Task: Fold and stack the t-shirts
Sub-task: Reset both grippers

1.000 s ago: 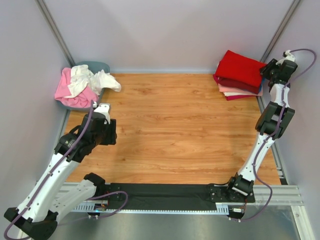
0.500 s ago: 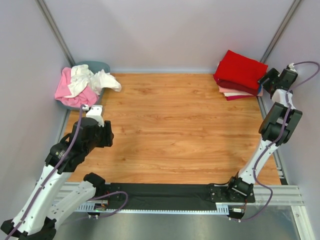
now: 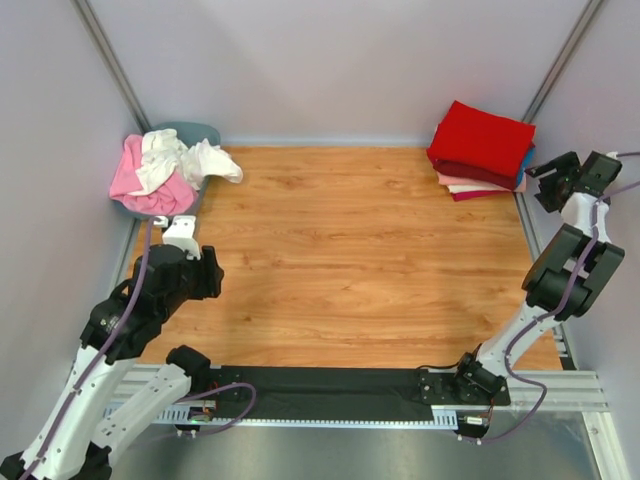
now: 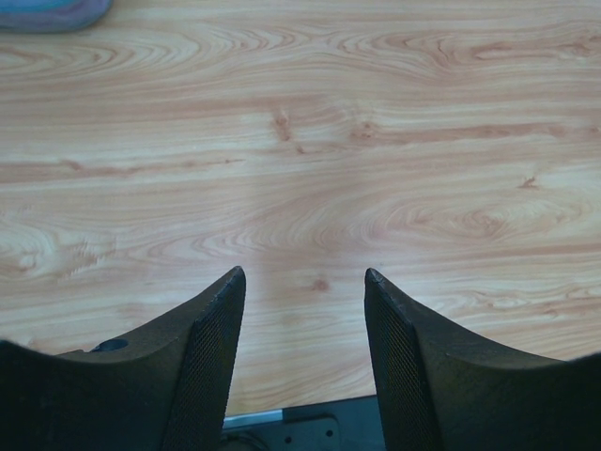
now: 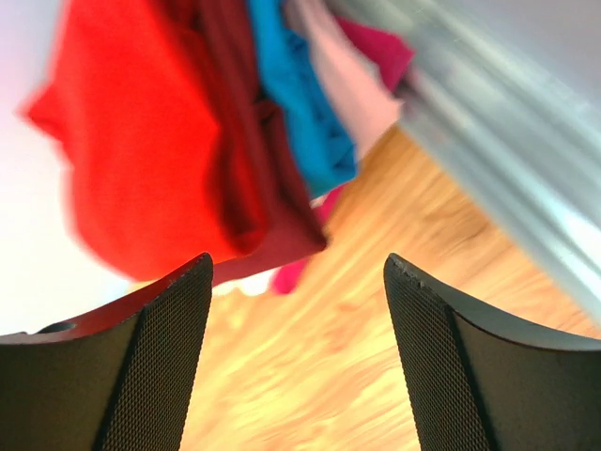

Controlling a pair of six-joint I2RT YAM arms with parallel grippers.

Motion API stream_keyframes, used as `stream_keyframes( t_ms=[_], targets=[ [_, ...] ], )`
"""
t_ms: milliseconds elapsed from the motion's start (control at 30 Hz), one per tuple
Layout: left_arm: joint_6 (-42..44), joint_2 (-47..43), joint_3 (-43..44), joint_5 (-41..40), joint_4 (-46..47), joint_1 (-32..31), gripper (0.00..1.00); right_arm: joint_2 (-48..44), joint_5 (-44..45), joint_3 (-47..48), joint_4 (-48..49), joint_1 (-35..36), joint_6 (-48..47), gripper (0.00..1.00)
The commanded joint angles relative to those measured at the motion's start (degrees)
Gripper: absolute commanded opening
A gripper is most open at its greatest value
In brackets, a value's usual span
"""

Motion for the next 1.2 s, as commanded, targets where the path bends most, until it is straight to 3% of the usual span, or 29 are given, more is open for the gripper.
stream_keyframes(
  t_ms=[0, 200, 267, 367, 400, 467, 500, 567, 600, 633, 800, 900, 1167],
  targets=[
    [0.01, 1.24, 0.2, 0.42, 1.25, 0.02, 0.61, -7.48, 17.57, 2.2, 10.32, -19.78, 21.55, 0.74],
    [0.1, 2.21, 0.2, 0.77, 1.34, 0.02, 0.61, -16.09, 8.17, 2.48, 16.54, -14.07, 30.95, 0.74],
    [0.19, 3.26, 0.2, 0.77, 1.42, 0.02, 0.61, -20.48, 6.3, -1.63, 20.59, -7.93, 33.5, 0.75],
    [0.19, 4.85, 0.46, 0.77, 1.07, 0.11, 0.61, -25.06, 4.72, -3.67, 24.3, 4.45, 30.63, 0.76],
    [0.1, 5.11, 0.46, 0.69, 0.98, 0.02, 0.61, -25.67, 4.63, -3.68, 23.43, 12.06, 26.87, 0.77],
    [0.1, 5.37, 0.46, 0.51, 1.07, 0.02, 0.61, -26.38, 3.75, -3.33, 21.24, 20.26, 21.42, 0.77],
    [0.01, 5.38, 0.46, 0.34, 0.98, 0.02, 0.61, -26.04, 3.49, -2.02, 19.4, 28.75, 16.16, 0.77],
    [-0.08, 5.55, 0.46, 0.07, 0.98, 0.02, 0.61, -24.11, 4.01, -0.78, 15.36, 38.01, 9.73, 0.77],
    [-0.16, 5.64, 0.46, -0.1, 0.9, 0.02, 0.61, -23.49, 8.1, -1.82, 11.94, 47.02, 7.35, 0.77],
    [-0.25, 5.81, 0.46, -0.19, 0.81, 0.02, 0.61, -22.09, 9.45, -2.62, 11.65, 51.2, 2.36, 0.77],
    [-0.43, 6.43, 0.64, -0.9, 0.54, 0.11, 0.62, -16.03, 11.83, -9.12, 13.14, 73.69, -5.49, 0.75],
    [-0.69, 6.34, 0.64, -1.77, 0.37, 0.11, 0.63, -15.31, 16.21, -13.42, 12.0, 82.58, -8.67, 0.75],
    [-0.78, 7.92, 1.34, -3.62, -0.42, 0.11, 0.64, -26.19, 14.55, -40.46, 21.39, 89.12, -3.49, 0.76]
  ],
)
